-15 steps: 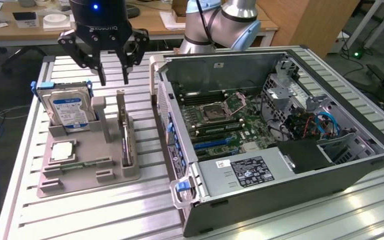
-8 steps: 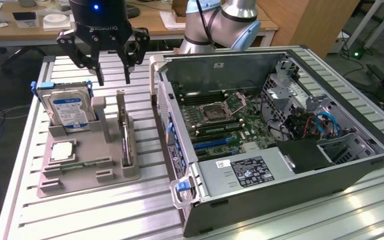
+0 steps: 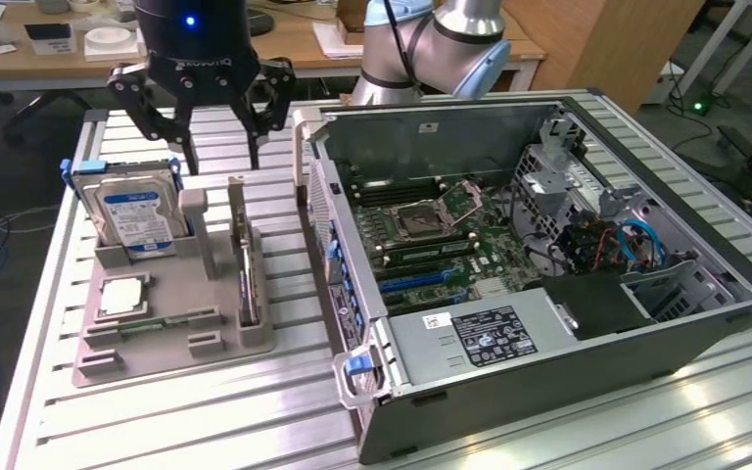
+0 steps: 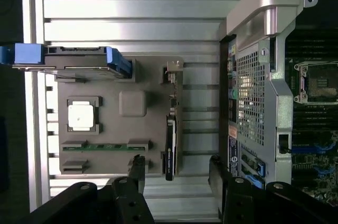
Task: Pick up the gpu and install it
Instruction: 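Pick up the gpu and move the gpu toward the slot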
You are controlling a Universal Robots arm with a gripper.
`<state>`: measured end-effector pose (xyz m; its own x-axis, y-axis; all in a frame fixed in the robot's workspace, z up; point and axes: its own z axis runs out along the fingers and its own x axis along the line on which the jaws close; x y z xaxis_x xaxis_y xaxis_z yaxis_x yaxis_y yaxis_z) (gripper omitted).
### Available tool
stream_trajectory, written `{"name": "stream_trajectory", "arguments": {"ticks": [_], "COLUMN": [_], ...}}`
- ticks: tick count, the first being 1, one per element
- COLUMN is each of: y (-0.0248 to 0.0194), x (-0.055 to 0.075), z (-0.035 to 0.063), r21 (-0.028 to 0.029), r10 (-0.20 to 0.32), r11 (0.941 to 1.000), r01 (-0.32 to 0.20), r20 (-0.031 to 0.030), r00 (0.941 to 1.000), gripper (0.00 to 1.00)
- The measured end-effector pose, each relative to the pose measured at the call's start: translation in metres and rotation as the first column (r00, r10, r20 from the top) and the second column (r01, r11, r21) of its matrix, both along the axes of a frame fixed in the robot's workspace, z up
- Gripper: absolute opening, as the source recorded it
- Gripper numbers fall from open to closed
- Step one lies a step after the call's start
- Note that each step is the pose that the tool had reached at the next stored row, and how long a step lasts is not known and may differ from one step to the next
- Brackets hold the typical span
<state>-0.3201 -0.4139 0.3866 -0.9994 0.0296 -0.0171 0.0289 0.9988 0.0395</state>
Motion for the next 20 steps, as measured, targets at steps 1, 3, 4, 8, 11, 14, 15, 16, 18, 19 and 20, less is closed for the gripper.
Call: {"name": "stream_trajectory", "arguments": {"ticks": [1,3,4,8,11,14,15,16,18,19,20], "y": [-0.0009,-0.0022,-0.0026,-0.0039,-0.0055,-0.0055,-0.0055,-0.0055,-0.0055,-0.0055,-0.0055], "x": [0.000,0.000,0.000,0.000,0.000,0.000,0.000,0.000,0.000,0.000,0.000], "z": [-0.0002,-0.0008,-0.0012,-0.0043,-0.0083,-0.0138,-0.0155,-0.0173,-0.0210,-0.0228,-0.0246], "r21": [-0.0012,-0.0031,-0.0043,-0.0060,-0.0060,-0.0061,-0.0061,-0.0061,-0.0060,-0.0060,-0.0060], "r10": [0.000,0.000,0.000,0.000,0.000,0.000,0.000,0.000,0.000,0.000,0.000], "r11": [1.0000,1.0000,1.0000,1.0000,1.0000,1.0000,1.0000,1.0000,1.0000,1.0000,1.0000], "r01": [0.000,0.000,0.000,0.000,0.000,0.000,0.000,0.000,0.000,0.000,0.000], "r20": [-0.0001,0.0000,-0.0001,-0.0003,-0.0003,-0.0004,-0.0004,-0.0003,-0.0004,-0.0003,-0.0003], "r00": [1.0000,1.0000,1.0000,1.0000,1.0000,1.0000,1.0000,1.0000,1.0000,1.0000,1.0000], "gripper": [0.60,0.60,0.60,0.60,0.60,0.60,0.60,0.60,0.60,0.60,0.60]}}
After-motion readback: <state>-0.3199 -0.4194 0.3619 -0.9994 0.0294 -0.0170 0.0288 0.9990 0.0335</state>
